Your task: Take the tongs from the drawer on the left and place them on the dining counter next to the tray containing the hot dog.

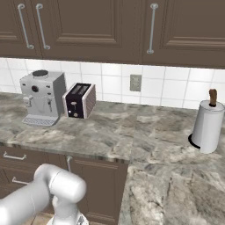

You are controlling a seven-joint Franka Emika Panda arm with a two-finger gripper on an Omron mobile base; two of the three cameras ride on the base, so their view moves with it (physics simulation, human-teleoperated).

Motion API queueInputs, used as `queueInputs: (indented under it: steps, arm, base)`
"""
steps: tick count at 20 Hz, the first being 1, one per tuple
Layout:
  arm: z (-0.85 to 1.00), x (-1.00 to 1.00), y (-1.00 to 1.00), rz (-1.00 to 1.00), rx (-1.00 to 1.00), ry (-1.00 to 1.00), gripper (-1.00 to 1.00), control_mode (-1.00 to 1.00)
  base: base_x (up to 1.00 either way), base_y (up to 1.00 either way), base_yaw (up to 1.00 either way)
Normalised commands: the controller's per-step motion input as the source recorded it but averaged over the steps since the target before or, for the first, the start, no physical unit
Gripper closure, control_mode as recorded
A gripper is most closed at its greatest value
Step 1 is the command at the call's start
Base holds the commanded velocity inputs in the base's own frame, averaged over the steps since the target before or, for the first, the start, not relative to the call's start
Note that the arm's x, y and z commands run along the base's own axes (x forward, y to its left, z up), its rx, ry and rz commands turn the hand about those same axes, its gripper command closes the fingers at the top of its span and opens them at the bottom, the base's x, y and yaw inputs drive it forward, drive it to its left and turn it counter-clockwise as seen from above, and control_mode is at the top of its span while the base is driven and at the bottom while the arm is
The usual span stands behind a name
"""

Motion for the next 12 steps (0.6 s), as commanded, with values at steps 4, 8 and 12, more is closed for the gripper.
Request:
queueInputs:
  steps: [4, 8, 12]
  arm:
    - [-0.3, -0.27, 0.0, 0.09, -0.03, -0.17, -1.0, -1.0]
    - [-0.2, -0.26, 0.02, 0.07, 0.0, -0.1, -1.0, -1.0]
    - [-0.03, -0.22, 0.01, 0.09, 0.0, -0.03, -1.0, -1.0]
  base:
    - [0.0, 0.0, 0.0]
    - [0.0, 0.0, 0.0]
    - [0.0, 0.0, 0.0]
